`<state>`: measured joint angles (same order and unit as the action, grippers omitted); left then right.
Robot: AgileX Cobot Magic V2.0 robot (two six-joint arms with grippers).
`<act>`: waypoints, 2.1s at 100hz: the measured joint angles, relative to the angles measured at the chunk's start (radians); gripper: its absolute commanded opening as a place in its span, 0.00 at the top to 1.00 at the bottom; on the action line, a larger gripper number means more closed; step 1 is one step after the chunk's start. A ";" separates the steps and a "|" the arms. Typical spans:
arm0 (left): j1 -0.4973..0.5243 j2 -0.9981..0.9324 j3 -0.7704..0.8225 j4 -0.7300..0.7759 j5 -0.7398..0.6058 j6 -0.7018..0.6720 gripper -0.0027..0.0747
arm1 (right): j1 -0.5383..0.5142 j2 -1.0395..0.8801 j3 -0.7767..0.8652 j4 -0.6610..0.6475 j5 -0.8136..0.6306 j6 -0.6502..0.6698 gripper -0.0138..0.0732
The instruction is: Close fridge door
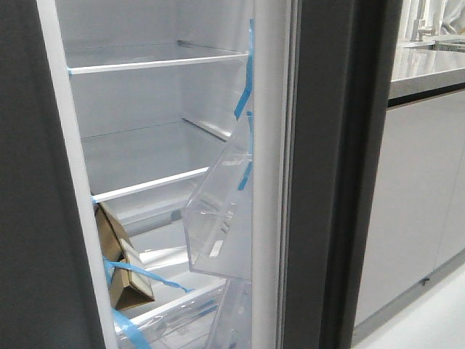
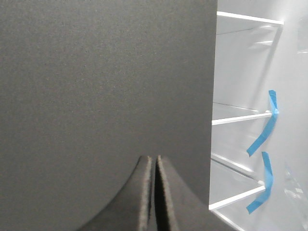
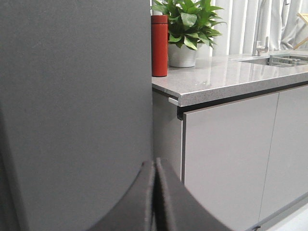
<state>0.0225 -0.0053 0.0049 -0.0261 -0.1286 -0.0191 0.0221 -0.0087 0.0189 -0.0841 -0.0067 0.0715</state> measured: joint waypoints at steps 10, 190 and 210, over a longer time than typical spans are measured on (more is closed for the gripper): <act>0.000 0.000 0.000 0.000 0.000 0.000 0.99 | 0.000 0.000 0.000 0.000 0.000 0.000 0.89; 0.000 0.000 0.000 0.000 0.000 0.000 0.99 | 0.000 0.729 -0.699 0.437 -0.070 0.000 0.89; 0.000 0.000 0.000 0.000 0.000 0.000 0.99 | 0.000 0.805 -0.763 0.461 -0.053 0.000 0.89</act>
<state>0.0225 -0.0053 0.0049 -0.0261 -0.1286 -0.0191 0.0221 0.7960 -0.7438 0.3772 -0.0595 0.0710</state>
